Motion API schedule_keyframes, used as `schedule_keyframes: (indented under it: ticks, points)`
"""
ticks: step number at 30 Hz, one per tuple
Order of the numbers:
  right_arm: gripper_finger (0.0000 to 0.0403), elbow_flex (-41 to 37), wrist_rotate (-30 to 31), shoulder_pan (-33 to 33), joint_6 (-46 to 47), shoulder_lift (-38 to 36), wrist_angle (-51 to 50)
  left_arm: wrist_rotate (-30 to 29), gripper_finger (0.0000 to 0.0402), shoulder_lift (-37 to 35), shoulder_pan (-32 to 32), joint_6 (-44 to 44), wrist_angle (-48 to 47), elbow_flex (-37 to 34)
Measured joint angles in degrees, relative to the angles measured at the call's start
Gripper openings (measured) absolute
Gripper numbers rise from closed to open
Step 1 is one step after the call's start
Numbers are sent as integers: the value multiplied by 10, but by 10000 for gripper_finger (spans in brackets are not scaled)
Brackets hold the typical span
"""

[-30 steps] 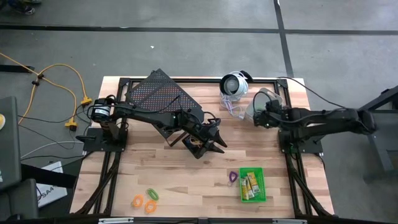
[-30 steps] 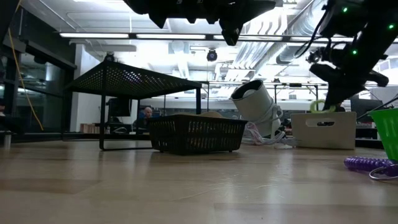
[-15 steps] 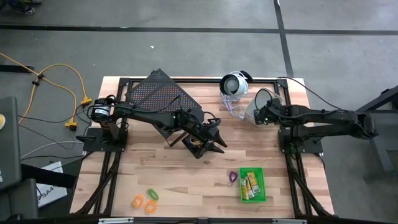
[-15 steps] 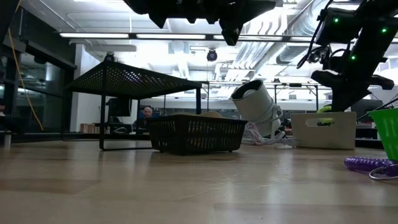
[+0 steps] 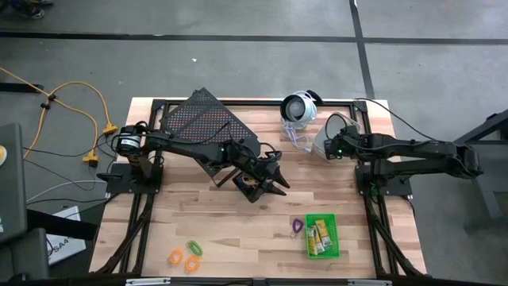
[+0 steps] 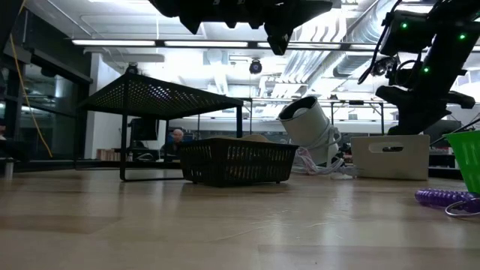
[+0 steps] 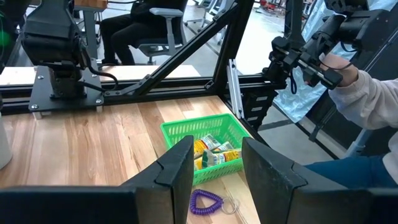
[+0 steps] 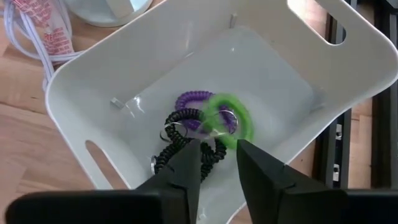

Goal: Pick & Place Office Desk Supplies
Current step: Put the bottom green spring keychain into the white bin, then put the green spring keychain into the white bin

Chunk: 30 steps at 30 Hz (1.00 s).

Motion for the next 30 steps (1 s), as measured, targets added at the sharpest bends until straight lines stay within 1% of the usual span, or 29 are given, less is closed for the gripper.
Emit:
schedule_keyframes:
  ticks: [4,11,16,22,26,30]
  points:
    - [106,0,0,0,-8,0,0,2,131,0,0,0,0,0]
    - [107,0,0,0,-16,0,10,2,131,0,0,0,-3,0]
    - [107,0,0,4,-69,0,73,2,131,0,0,0,-5,0]
    - [107,0,-7,29,-152,0,191,1,131,0,0,1,-17,0]
    - [107,0,-43,52,-188,0,251,1,131,0,0,1,-28,0]
    - [107,0,-114,83,-195,0,283,-1,131,0,0,1,-30,0]
